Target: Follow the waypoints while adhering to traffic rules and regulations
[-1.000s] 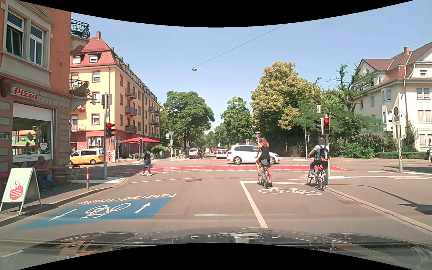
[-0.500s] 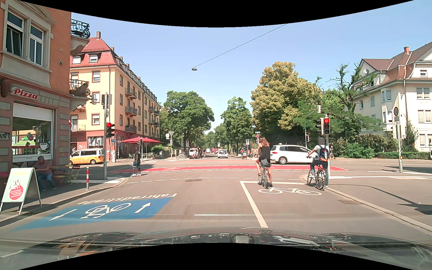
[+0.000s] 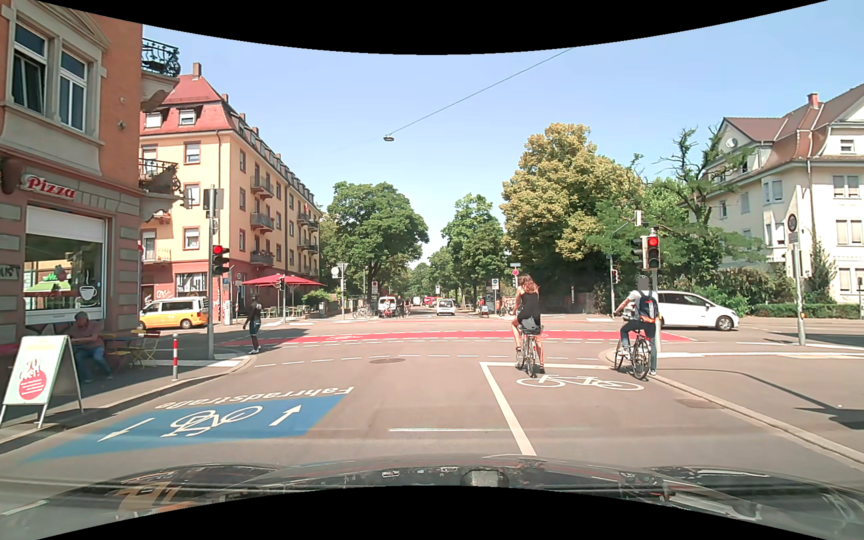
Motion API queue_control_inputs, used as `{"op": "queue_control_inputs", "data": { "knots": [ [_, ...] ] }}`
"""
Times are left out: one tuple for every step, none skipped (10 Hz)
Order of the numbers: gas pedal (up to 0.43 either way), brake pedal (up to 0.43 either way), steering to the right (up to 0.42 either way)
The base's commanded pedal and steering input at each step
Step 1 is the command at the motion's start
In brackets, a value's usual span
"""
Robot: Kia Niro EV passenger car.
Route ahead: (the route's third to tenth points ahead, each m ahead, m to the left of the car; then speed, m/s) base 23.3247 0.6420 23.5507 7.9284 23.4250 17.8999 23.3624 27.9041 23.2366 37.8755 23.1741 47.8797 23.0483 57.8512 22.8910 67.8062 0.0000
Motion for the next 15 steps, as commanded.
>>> {"op": "queue_control_inputs", "data": {
  "knots": [
    [0.0,0.244,0.003],
    [0.0,0.244,0.003],
    [0.0,0.244,0.003],
    [0.0,0.244,0.003],
    [0.0,0.244,0.003],
    [0.0,0.244,0.003],
    [0.0,0.244,0.003],
    [0.0,0.244,0.003],
    [0.0,0.244,0.003],
    [0.0,0.244,0.003],
    [0.0,0.244,0.003],
    [0.0,0.244,0.003],
    [0.0,0.244,0.003],
    [0.0,0.244,0.003],
    [0.0,0.244,0.003]
  ]
}}
